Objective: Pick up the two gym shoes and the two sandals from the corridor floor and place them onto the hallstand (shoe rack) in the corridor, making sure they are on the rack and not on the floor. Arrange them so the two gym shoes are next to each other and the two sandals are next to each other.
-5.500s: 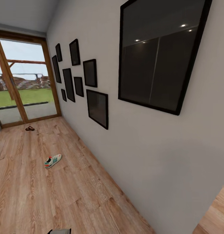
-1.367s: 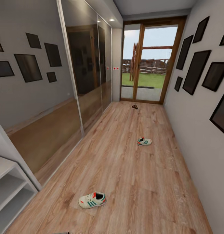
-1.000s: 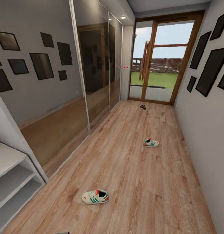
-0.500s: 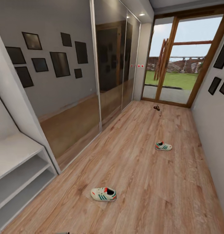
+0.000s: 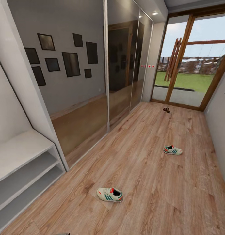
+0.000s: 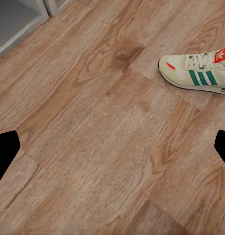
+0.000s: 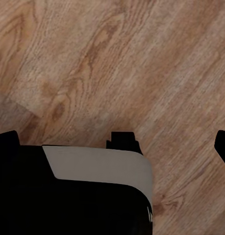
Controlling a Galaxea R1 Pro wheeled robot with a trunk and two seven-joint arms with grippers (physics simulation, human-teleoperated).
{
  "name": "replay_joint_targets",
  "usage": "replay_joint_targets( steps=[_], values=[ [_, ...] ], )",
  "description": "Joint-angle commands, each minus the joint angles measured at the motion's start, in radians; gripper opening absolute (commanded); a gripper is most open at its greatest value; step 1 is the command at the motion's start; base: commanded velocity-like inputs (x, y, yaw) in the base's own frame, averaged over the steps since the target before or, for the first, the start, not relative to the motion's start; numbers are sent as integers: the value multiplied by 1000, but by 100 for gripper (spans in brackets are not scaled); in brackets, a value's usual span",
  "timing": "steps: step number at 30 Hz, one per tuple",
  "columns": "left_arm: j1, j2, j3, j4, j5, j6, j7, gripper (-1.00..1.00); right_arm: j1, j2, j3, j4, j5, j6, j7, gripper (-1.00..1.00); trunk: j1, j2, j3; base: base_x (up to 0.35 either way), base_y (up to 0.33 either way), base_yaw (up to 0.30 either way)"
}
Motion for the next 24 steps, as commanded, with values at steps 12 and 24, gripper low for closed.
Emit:
replay_joint_targets(
  steps=[12,24],
  values=[
    [0,-1,0,1,0,-3,0,100,0,0,-4,-2,-7,6,-2,100,0,0,-1,20,-90,4],
    [0,-2,0,0,0,-3,0,100,0,0,-4,-2,-7,6,-2,100,0,0,-1,4,-14,238]
  ],
)
